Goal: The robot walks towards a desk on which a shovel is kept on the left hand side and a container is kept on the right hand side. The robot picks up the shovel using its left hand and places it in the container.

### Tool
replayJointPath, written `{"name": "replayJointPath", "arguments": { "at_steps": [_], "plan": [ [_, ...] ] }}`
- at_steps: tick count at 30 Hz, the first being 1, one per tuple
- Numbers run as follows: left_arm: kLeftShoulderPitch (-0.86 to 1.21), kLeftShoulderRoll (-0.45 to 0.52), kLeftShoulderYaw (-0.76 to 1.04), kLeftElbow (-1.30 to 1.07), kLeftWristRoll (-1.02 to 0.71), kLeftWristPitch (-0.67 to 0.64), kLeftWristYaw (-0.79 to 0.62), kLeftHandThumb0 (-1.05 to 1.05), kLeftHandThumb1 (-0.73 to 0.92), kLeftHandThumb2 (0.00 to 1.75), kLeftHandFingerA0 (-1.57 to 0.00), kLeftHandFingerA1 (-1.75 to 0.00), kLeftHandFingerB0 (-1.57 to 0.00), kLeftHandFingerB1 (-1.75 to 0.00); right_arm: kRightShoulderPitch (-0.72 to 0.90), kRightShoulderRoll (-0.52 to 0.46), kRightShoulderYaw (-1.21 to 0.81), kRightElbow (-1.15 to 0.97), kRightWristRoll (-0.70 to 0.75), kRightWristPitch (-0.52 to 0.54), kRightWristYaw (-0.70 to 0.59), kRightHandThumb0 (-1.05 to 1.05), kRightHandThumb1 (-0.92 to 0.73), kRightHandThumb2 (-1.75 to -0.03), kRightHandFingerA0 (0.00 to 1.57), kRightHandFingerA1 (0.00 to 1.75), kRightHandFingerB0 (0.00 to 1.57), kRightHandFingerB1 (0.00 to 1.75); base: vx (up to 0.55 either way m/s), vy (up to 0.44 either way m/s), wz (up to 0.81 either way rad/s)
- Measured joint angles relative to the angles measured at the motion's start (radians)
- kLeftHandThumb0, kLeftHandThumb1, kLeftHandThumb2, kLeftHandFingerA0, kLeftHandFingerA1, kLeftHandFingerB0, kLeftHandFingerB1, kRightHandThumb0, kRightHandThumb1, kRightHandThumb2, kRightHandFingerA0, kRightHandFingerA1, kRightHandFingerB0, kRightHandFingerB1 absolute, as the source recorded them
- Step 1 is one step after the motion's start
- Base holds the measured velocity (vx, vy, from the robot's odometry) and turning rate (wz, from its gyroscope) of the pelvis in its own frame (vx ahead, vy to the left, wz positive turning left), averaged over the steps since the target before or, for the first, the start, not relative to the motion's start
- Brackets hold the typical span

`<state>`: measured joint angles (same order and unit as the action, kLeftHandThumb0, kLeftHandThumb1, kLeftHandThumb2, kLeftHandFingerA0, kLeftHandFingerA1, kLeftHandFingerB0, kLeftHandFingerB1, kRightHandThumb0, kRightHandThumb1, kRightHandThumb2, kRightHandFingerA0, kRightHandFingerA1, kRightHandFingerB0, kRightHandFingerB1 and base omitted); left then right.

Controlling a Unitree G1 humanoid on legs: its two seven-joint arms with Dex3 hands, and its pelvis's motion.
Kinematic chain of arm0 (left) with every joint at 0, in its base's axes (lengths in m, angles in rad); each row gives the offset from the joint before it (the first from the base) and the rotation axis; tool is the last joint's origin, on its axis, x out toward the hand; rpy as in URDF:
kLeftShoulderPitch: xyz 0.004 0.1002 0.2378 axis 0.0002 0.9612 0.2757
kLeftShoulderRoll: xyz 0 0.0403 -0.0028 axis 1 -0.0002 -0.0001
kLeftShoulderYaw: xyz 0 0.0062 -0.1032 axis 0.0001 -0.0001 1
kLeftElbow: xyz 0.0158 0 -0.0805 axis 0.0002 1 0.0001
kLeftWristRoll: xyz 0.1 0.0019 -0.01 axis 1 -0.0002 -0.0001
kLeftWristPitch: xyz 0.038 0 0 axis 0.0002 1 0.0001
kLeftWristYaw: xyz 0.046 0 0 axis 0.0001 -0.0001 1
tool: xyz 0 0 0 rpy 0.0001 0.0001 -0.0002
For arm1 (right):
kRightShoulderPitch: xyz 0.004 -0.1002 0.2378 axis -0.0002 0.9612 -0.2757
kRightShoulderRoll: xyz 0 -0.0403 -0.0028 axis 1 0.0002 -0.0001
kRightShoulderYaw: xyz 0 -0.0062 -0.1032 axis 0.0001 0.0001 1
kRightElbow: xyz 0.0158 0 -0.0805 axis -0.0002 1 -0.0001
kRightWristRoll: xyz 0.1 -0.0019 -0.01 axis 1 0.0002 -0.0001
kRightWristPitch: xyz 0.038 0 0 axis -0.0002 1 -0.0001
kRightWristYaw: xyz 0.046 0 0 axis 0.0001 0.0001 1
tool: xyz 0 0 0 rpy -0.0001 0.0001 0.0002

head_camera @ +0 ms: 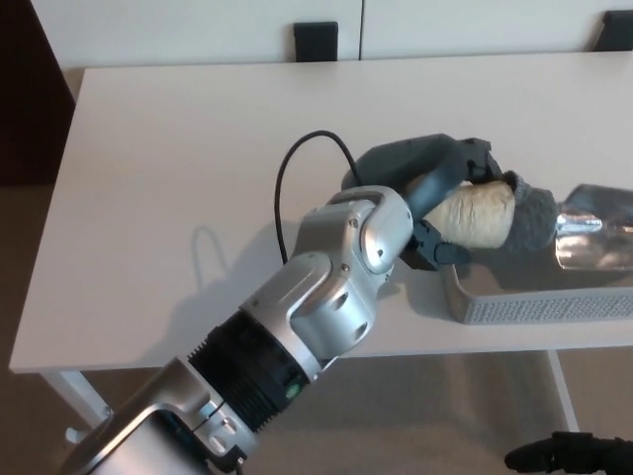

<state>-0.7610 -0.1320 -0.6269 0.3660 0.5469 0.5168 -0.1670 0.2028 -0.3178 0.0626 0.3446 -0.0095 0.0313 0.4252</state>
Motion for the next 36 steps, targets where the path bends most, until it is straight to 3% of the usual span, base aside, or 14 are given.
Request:
{"name": "replayJointPath", "arguments": {
  "at_steps": [2, 5, 10, 22, 25, 26, 28, 29, 30, 31, 32, 34, 35, 36],
  "plan": [
    [0.0, 0.0, 0.007, 0.0, 0.0, 0.0, 0.0, -0.27, 0.8, 0.66, -0.77, -1.4, -0.64, -0.62, 0.001, 0.0, 0.0, 0.001, 0.0, 0.0, 0.0, -0.24, -0.59, -0.55, 0.72, 0.57, 0.61, 0.51, 0.0, 0.0, 0.0],
    [0.0, 0.001, 0.013, 0.002, 0.0, 0.0, 0.0, -0.29, 0.81, 0.65, -0.81, -1.32, -0.59, -0.54, 0.007, 0.0, 0.002, -0.002, -0.001, 0.0, -0.001, -0.24, -0.59, -0.55, 0.73, 0.57, 0.61, 0.51, 0.0, 0.0, 0.0],
    [0.0, 0.006, -0.003, 0.003, 0.017, 0.0, 0.011, -0.23, 0.67, 0.63, -0.76, -1.56, -0.66, -0.72, 0.014, 0.0, 0.005, -0.003, -0.002, 0.0, -0.002, -0.24, -0.58, -0.55, 0.71, 0.57, 0.61, 0.52, 0.0, 0.0, 0.0],
    [-0.006, 0.008, -0.088, 0.036, 0.088, 0.001, 0.018, -0.22, 0.68, 0.63, -0.75, -1.5, -0.65, -0.78, 0.01, -0.002, 0.006, -0.005, -0.002, 0.0, 0.002, -0.27, -0.58, -0.55, 0.72, 0.57, 0.6, 0.51, 0.0, 0.0, 0.0],
    [-0.011, 0.007, -0.098, 0.043, 0.1, 0.001, 0.017, -0.22, 0.64, 0.61, -0.74, -1.52, -0.64, -1.06, 0.009, -0.002, 0.006, -0.005, -0.002, 0.0, 0.005, -0.22, -0.57, -0.56, 0.71, 0.59, 0.6, 0.52, 0.0, 0.0, 0.0],
    [-0.013, 0.006, -0.1, 0.045, 0.103, 0.001, 0.017, -0.21, 0.65, 0.61, -0.74, -1.56, -0.65, -0.95, 0.009, -0.002, 0.006, -0.005, -0.002, 0.0, 0.007, -0.22, -0.57, -0.56, 0.71, 0.58, 0.6, 0.52, 0.0, 0.0, 0.0],
    [-0.02, -0.002, -0.101, 0.049, 0.106, 0.002, 0.016, -0.32, 0.62, 0.6, -0.81, -1.33, -0.62, -0.73, 0.007, -0.002, 0.005, -0.005, -0.001, 0.0, 0.01, -0.26, -0.58, -0.55, 0.72, 0.58, 0.61, 0.52, 0.0, 0.0, 0.0],
    [-0.022, -0.007, -0.1, 0.048, 0.107, 0.002, 0.016, -0.55, 0.49, 0.83, -0.89, -0.94, -0.4, -0.51, 0.006, -0.002, 0.005, -0.004, -0.001, 0.0, 0.011, -0.27, -0.58, -0.55, 0.73, 0.58, 0.61, 0.51, 0.0, 0.0, 0.0],
    [-0.022, -0.015, -0.096, 0.048, 0.106, 0.002, 0.016, -0.55, 0.49, 0.83, -0.89, -0.94, -0.4, -0.51, 0.004, -0.002, 0.005, -0.004, -0.001, 0.0, 0.012, -0.27, -0.58, -0.55, 0.73, 0.58, 0.61, 0.51, 0.0, 0.0, 0.0],
    [-0.022, -0.028, -0.092, 0.048, 0.105, 0.002, 0.016, -0.69, 0.63, 0.6, -0.64, -0.59, -0.17, -0.27, 0.002, -0.002, 0.006, -0.004, -0.002, 0.0, 0.013, -0.26, -0.58, -0.55, 0.72, 0.58, 0.61, 0.51, 0.0, 0.0, 0.0],
    [-0.022, -0.032, -0.09, 0.048, 0.103, 0.002, 0.011, -0.81, 0.53, 0.88, -0.13, -0.46, -0.02, -0.2, 0.002, -0.002, 0.006, -0.004, -0.002, 0.0, 0.013, -0.27, -0.58, -0.55, 0.71, 0.58, 0.6, 0.51, 0.0, 0.0, 0.0],
    [-0.033, -0.04, -0.088, 0.045, 0.096, 0.002, -0.02, -0.86, 0.54, 0.96, 0.0, -0.1, 0.0, -0.13, -0.001, -0.002, 0.006, -0.004, -0.002, 0.001, 0.013, -0.25, -0.58, -0.55, 0.72, 0.57, 0.6, 0.5, 0.0, 0.0, 0.0],
    [-0.04, -0.041, -0.09, 0.042, 0.094, 0.002, -0.035, -0.91, 0.71, 0.63, 0.0, -0.05, 0.0, -0.16, -0.002, -0.002, 0.006, -0.004, -0.002, 0.001, 0.013, -0.26, -0.58, -0.55, 0.73, 0.57, 0.61, 0.5, 0.0, 0.0, 0.0],
    [-0.043, -0.044, -0.093, 0.038, 0.092, 0.002, -0.05, -0.97, 0.62, 1.01, 0.0, 0.0, 0.0, -0.05, -0.002, -0.002, 0.006, -0.005, -0.002, 0.001, 0.013, -0.25, -0.58, -0.55, 0.73, 0.57, 0.61, 0.5, 0.0, 0.0, 0.0]
  ]
}}
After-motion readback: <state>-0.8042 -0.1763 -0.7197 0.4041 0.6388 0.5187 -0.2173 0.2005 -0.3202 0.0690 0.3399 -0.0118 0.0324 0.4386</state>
